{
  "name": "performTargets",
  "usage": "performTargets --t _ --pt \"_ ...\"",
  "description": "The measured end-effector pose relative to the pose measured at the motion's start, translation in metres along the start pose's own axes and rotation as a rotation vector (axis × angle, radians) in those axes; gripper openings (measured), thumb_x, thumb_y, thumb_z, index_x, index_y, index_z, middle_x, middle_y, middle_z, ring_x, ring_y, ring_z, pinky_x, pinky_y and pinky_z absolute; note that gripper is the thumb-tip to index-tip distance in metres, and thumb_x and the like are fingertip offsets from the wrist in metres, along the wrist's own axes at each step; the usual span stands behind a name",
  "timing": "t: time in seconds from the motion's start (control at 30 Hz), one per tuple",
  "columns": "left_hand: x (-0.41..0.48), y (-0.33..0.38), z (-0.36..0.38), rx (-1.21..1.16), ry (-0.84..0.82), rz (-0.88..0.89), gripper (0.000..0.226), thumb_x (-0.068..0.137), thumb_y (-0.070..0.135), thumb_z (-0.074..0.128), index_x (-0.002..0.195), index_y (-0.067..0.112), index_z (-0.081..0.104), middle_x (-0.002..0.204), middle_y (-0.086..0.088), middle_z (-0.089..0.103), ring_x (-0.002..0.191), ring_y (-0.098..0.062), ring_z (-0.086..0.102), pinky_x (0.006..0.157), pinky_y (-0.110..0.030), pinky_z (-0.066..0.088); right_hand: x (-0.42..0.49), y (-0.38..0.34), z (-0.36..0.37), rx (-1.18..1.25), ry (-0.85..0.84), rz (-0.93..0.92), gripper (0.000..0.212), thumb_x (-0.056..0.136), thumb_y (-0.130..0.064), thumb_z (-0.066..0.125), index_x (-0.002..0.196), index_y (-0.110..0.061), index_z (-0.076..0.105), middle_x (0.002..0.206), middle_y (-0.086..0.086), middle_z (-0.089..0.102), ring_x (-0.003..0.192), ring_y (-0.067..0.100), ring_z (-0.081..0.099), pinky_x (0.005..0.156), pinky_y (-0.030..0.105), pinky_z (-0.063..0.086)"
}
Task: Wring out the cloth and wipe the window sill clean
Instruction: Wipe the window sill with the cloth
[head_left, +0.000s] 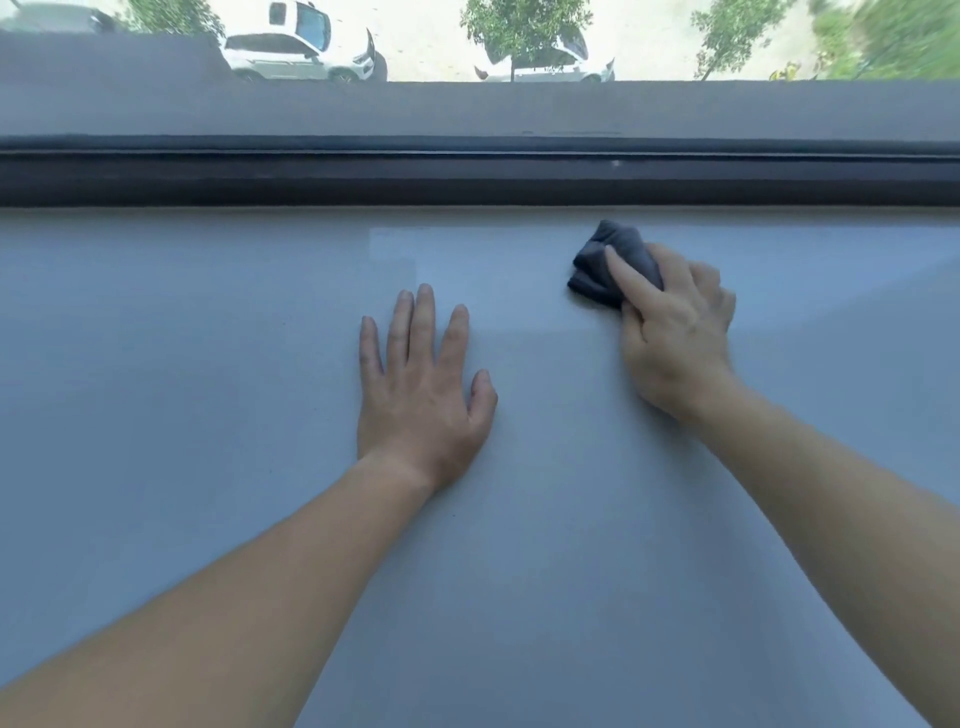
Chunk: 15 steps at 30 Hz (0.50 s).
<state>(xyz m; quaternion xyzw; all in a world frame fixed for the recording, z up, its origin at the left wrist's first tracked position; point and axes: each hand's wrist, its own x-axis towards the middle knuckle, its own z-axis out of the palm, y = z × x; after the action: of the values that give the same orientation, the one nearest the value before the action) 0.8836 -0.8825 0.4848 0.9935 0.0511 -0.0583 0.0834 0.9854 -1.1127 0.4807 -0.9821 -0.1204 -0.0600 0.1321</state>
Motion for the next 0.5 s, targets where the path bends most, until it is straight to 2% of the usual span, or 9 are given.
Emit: performTargets --t 0.03,0.07,0.17,0.2,0.23,0.33,0.4,0.43,0.5 --pt "0.000 0.000 0.000 -0.002 0.000 -0.002 0.070 0.092 0.049 0.019 0.155 0.022 0.016 0.165 -0.009 -0.001 0.152 -0.022 -0.009 0.120 -0.052 -0.006 0.002 0.011 -0.003 -0.015 -0.031 -0.064 0.051 0.093 -0.024 0.039 0.141 -0.037 0.048 0.141 0.001 0.046 0.116 0.035 0.038 0.091 0.042 0.029" --pt "0.000 0.001 0.000 -0.006 0.002 -0.003 0.070 0.091 0.050 0.019 0.155 0.022 0.016 0.165 -0.009 0.000 0.152 -0.022 -0.009 0.121 -0.051 -0.006 0.008 0.025 -0.007 -0.025 -0.043 -0.032 0.051 0.094 -0.025 0.038 0.142 -0.038 0.047 0.140 0.002 0.047 0.117 0.035 0.038 0.092 0.043 0.029" --pt "0.000 0.002 0.001 -0.012 0.021 -0.006 0.070 0.090 0.051 0.019 0.154 0.022 0.019 0.165 -0.009 0.003 0.152 -0.022 -0.006 0.121 -0.051 -0.006 0.024 0.041 -0.011 0.015 0.026 0.284 0.052 0.093 -0.019 0.042 0.141 -0.039 0.044 0.138 0.004 0.045 0.119 0.036 0.037 0.094 0.043 0.028" --pt "-0.001 0.001 0.000 -0.017 0.025 -0.005 0.071 0.090 0.052 0.018 0.154 0.022 0.020 0.165 -0.009 0.003 0.152 -0.021 -0.005 0.121 -0.050 -0.005 0.018 0.032 -0.010 0.019 0.026 0.298 0.053 0.093 -0.018 0.043 0.141 -0.039 0.044 0.138 0.004 0.044 0.120 0.036 0.036 0.094 0.043 0.027" --pt "-0.001 0.001 0.000 -0.031 0.032 -0.003 0.071 0.090 0.054 0.018 0.154 0.022 0.021 0.165 -0.008 0.004 0.152 -0.021 -0.004 0.121 -0.050 -0.005 0.006 0.023 -0.009 0.027 0.020 0.238 0.053 0.093 -0.019 0.045 0.141 -0.039 0.044 0.139 0.003 0.043 0.120 0.035 0.036 0.094 0.042 0.027" --pt "-0.001 0.000 -0.001 -0.126 0.053 0.004 0.074 0.088 0.059 0.018 0.151 0.022 0.031 0.165 -0.007 0.011 0.152 -0.019 0.000 0.121 -0.049 -0.005 -0.033 0.017 -0.015 0.024 -0.093 -0.126 0.050 0.095 -0.023 0.046 0.143 -0.039 0.043 0.143 -0.003 0.040 0.117 0.029 0.033 0.091 0.039 0.024" --pt "-0.004 0.001 -0.001 -0.128 0.088 0.014 0.072 0.089 0.057 0.022 0.148 0.020 0.038 0.164 -0.008 0.017 0.152 -0.021 0.006 0.121 -0.053 -0.005 -0.035 0.037 -0.022 -0.011 -0.145 -0.225 0.050 0.097 -0.025 0.044 0.143 -0.042 0.041 0.144 -0.006 0.039 0.118 0.027 0.032 0.092 0.039 0.024" --pt "-0.007 0.004 -0.001 -0.114 0.122 0.020 0.069 0.090 0.055 0.026 0.145 0.018 0.043 0.162 -0.010 0.021 0.151 -0.022 0.011 0.120 -0.055 -0.005 -0.026 0.048 -0.024 -0.034 -0.133 -0.164 0.050 0.098 -0.024 0.043 0.144 -0.042 0.040 0.143 -0.005 0.039 0.119 0.028 0.032 0.092 0.040 0.024" --pt "-0.021 0.019 -0.001 -0.148 0.191 0.018 0.061 0.091 0.047 0.033 0.139 0.014 0.050 0.159 -0.011 0.030 0.149 -0.024 0.019 0.119 -0.058 -0.003 -0.004 0.063 -0.024 -0.022 -0.084 0.079 0.052 0.096 -0.020 0.042 0.143 -0.042 0.039 0.140 -0.001 0.041 0.121 0.031 0.032 0.093 0.041 0.024"
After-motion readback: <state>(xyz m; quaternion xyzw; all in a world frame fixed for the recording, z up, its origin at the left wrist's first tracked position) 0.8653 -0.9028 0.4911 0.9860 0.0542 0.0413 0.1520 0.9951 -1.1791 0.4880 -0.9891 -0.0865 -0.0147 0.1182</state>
